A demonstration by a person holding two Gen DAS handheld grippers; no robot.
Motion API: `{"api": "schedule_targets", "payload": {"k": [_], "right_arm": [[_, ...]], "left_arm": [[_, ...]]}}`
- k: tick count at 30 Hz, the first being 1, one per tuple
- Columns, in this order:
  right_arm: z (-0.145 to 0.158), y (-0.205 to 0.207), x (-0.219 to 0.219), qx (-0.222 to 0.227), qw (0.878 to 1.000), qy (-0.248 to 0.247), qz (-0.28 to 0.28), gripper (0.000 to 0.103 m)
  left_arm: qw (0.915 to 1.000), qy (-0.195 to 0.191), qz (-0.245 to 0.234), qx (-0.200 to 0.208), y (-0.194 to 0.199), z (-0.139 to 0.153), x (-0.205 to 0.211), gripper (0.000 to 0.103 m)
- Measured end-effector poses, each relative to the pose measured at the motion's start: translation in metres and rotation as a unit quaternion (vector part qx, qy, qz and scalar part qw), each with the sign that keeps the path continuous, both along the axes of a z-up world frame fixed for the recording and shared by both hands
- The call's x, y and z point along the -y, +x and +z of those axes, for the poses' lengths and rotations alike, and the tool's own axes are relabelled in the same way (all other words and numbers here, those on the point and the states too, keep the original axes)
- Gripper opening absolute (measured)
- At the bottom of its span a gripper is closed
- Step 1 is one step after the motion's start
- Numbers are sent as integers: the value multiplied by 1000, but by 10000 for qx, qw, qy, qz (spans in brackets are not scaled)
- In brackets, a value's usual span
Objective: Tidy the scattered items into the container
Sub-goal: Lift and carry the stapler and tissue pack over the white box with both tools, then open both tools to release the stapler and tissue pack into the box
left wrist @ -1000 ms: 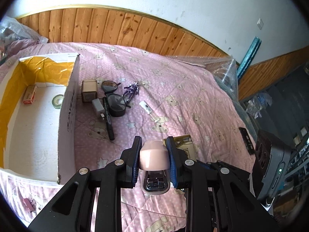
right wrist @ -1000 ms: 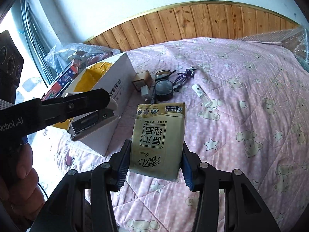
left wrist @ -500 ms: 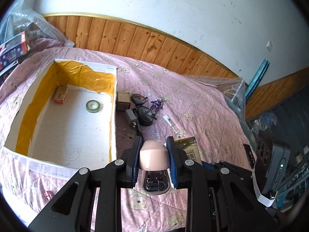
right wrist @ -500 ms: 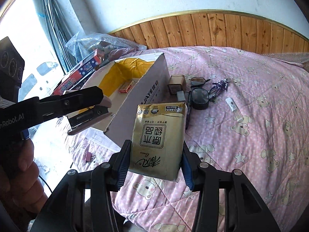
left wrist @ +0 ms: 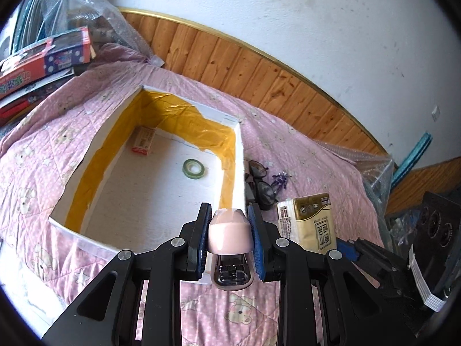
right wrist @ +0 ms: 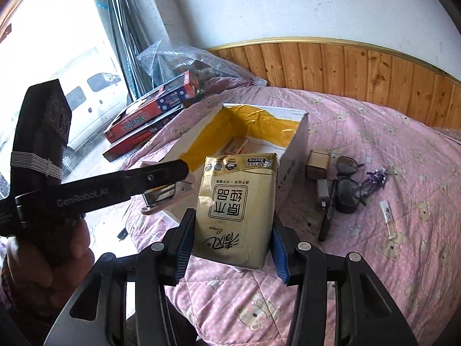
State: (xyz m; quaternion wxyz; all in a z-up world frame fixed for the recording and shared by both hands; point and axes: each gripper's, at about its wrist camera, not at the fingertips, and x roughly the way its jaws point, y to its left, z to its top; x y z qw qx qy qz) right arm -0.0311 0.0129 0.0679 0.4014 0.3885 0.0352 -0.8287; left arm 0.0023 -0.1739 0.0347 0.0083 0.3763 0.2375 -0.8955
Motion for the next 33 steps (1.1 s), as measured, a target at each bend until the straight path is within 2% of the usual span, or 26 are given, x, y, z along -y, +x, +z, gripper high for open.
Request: {"api": "schedule_targets", "payload": {"k": [5,10,18,25,30,33], "right_arm": [[1,-15,31,90,9995,-71,302,49],[-2,-47,61,206,9987,51,466,49],[-16,-96,97,99,9963,564,647,49],[-37,-144,123,183,9922,1046,653,49],[-51,-174,144,360,9887,1295,665,49],[-62,-189,158,642,9862,1377,657,49]], "left_arm": [[9986,234,403,260,-16,-11,28,26],[9970,262,573,459,-37,-16,49,26],[9936,172,517,995,-79,-33,67,27],[9852,249,538,1607,-120,-67,79,27],[9784,260,431,2006,-138,-91,82,27],[9747,215,349,2196,-144,-103,80,27]]}}
